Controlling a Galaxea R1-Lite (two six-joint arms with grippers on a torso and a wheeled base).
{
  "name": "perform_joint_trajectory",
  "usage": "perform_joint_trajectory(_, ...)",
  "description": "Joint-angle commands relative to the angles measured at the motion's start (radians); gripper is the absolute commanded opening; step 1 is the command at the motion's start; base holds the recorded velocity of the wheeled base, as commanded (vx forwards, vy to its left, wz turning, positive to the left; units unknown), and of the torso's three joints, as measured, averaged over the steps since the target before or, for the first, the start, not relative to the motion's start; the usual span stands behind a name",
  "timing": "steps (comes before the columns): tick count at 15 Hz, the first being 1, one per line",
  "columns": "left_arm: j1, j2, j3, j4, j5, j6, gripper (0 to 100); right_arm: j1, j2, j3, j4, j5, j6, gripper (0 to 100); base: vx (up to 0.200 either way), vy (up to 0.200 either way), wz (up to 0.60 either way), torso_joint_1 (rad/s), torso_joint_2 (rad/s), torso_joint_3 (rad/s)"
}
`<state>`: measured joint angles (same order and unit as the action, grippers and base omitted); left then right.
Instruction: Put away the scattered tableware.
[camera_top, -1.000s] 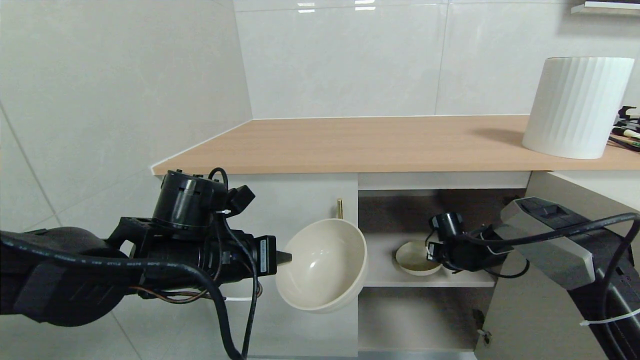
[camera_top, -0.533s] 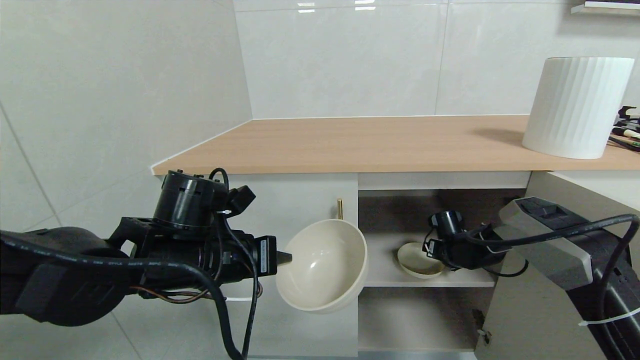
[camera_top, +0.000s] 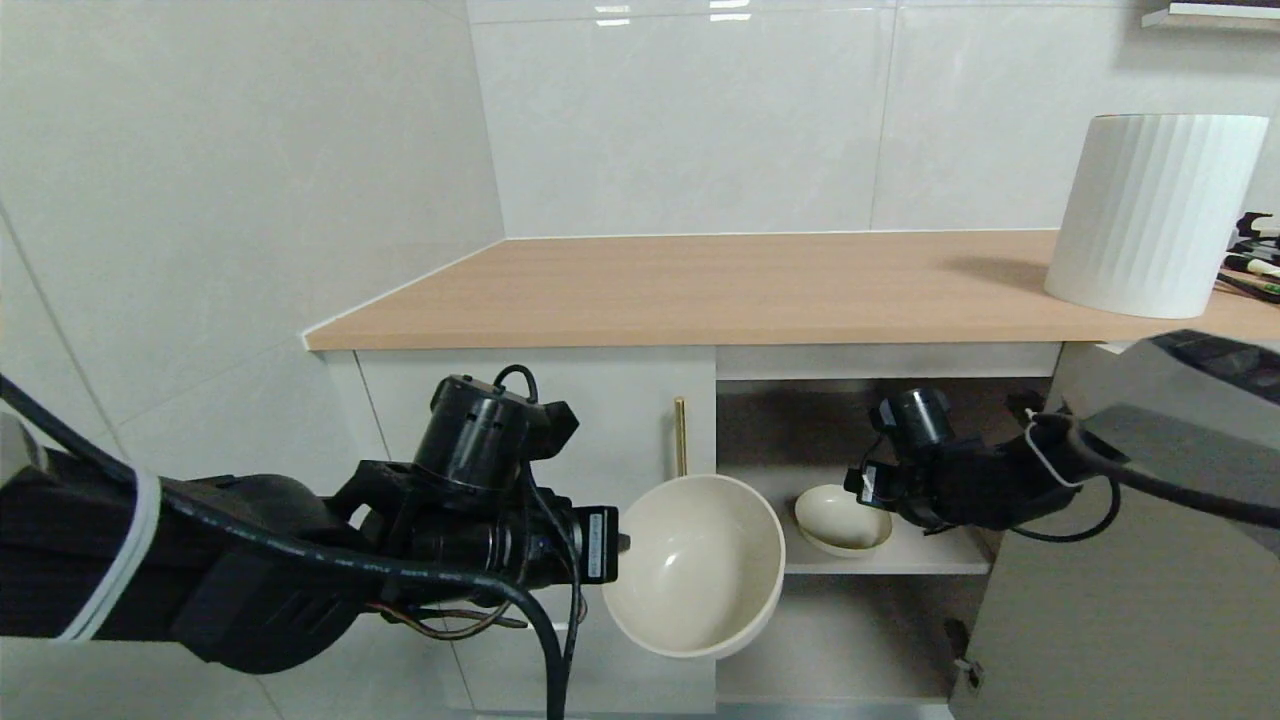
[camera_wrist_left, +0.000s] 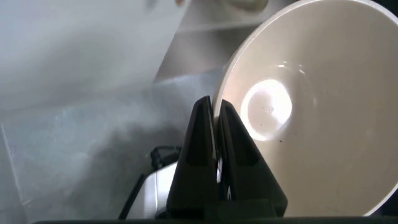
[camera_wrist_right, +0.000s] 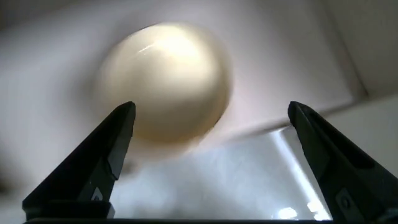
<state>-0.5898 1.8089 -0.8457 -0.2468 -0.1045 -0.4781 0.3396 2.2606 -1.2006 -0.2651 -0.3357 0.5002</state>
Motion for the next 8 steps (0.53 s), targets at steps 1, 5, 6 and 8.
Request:
perform_joint_trajectory(1,-0.033,0.059,0.001,0.001,0.003,-0.001,0,0.127,-0.314,0.084,0.181,0.066,0.000,100,0.000,0.000,0.00,0.000,0.00,0.000)
perform_joint_trajectory(5,-0.065,0.125,-0.001,0.006,0.015,-0.001,0,0.272,-0.521,0.089,0.422,0.165,0.003,100,0.000,0.000,0.00,0.000,0.00,0.000)
perform_joint_trajectory(6,-0.074,0.141,-0.003,0.009,0.032,-0.001,0,0.306,-0.541,0.089,0.458,0.176,0.003,100,0.000,0.000,0.00,0.000,0.00,0.000)
perform_joint_trajectory(8,-0.084,0.158,-0.003,0.009,0.054,-0.001,0,0.352,-0.546,0.101,0.524,0.187,-0.003,100,0.000,0.000,0.00,0.000,0.00,0.000)
